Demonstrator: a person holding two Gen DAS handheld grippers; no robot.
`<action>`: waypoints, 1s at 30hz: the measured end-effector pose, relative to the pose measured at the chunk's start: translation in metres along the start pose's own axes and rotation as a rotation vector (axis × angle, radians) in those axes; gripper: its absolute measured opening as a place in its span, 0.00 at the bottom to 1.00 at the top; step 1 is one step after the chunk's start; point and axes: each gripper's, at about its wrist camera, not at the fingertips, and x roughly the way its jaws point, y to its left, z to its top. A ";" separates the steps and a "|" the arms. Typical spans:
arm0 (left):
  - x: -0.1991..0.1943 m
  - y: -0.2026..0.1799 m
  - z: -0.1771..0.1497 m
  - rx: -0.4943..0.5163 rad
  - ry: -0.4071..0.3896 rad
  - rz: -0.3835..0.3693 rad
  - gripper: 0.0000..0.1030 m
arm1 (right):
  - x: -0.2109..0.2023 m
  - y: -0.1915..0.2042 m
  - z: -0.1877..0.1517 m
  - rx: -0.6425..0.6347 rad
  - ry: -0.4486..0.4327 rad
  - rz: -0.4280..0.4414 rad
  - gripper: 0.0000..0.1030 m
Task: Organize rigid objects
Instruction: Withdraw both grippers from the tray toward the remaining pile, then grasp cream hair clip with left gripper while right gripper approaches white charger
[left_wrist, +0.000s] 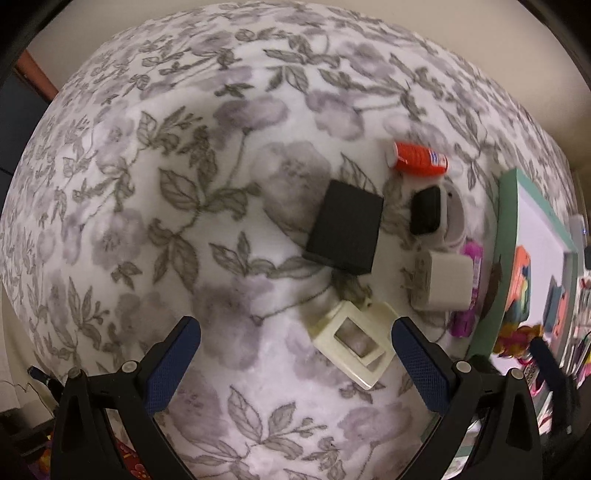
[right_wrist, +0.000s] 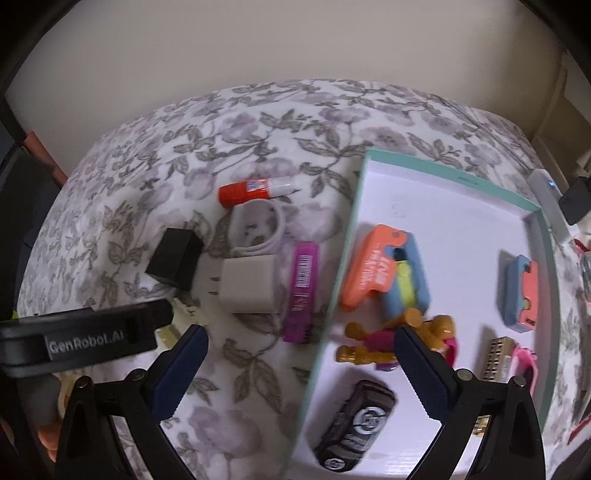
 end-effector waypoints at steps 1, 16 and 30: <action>0.002 -0.002 -0.001 0.010 0.003 0.008 1.00 | -0.001 -0.003 0.000 0.009 0.000 -0.002 0.98; 0.027 -0.052 -0.017 0.163 0.041 0.070 1.00 | -0.011 -0.030 0.006 0.119 -0.040 0.011 0.98; 0.028 -0.037 -0.020 0.142 0.035 0.087 1.00 | -0.007 -0.017 0.012 0.119 -0.049 0.068 0.88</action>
